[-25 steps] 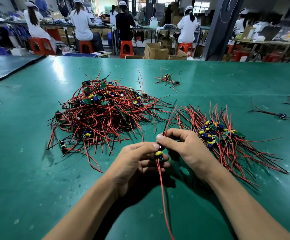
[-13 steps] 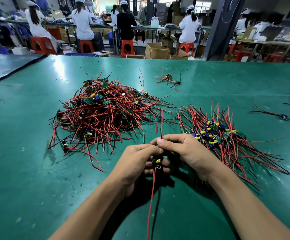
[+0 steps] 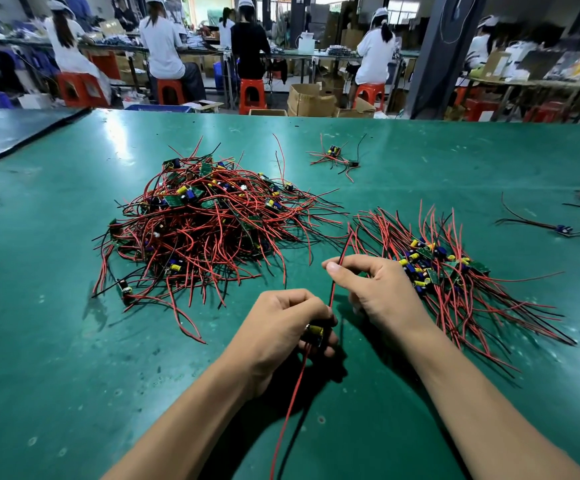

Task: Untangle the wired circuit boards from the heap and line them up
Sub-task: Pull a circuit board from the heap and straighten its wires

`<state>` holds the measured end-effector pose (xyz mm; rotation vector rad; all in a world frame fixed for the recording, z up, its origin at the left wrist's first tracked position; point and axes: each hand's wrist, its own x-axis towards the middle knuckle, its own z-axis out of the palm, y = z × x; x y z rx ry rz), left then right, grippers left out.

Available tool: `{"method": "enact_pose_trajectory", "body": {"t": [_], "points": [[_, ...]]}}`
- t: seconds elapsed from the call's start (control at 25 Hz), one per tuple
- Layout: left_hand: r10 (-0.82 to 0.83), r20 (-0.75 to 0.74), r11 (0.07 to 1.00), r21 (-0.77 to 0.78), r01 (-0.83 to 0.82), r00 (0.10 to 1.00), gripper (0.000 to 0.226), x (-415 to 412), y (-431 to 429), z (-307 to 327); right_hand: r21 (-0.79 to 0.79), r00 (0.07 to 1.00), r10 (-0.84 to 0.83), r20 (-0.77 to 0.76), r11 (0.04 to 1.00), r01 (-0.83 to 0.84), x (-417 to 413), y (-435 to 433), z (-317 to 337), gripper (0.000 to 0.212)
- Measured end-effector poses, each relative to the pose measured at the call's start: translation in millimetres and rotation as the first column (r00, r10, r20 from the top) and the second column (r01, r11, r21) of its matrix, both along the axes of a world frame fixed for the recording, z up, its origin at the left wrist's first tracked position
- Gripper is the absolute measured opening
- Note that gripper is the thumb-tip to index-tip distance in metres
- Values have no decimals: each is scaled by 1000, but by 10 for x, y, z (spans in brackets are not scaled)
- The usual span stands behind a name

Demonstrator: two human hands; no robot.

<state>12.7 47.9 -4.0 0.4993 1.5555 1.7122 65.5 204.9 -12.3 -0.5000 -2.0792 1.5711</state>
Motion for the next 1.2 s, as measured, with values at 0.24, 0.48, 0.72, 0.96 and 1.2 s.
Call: {"method": "enact_pose_trajectory", "body": {"t": [0.24, 0.48, 0.72, 0.96, 1.2], "points": [[-55, 8, 998, 20, 55, 998, 11, -12, -18, 3, 77, 991, -120, -56, 989, 124, -39, 74, -25, 10], [-102, -26, 995, -2, 102, 994, 13, 5, -39, 29, 134, 960, -260, -105, 953, 273, -33, 153, -51, 9], [-18, 7, 999, 41, 18, 1000, 25, -59, -66, 2, -508, 964, -195, -182, 858, 78, -60, 109, 42, 38], [12, 16, 997, 76, -13, 1000, 22, -65, -50, -8, -477, 943, 333, 14, 831, -286, 15, -100, 34, 43], [-10, -13, 998, 61, 11, 1000, 24, -46, -49, -10, -186, 975, 193, 114, 968, -170, 39, 4, 26, 27]]}}
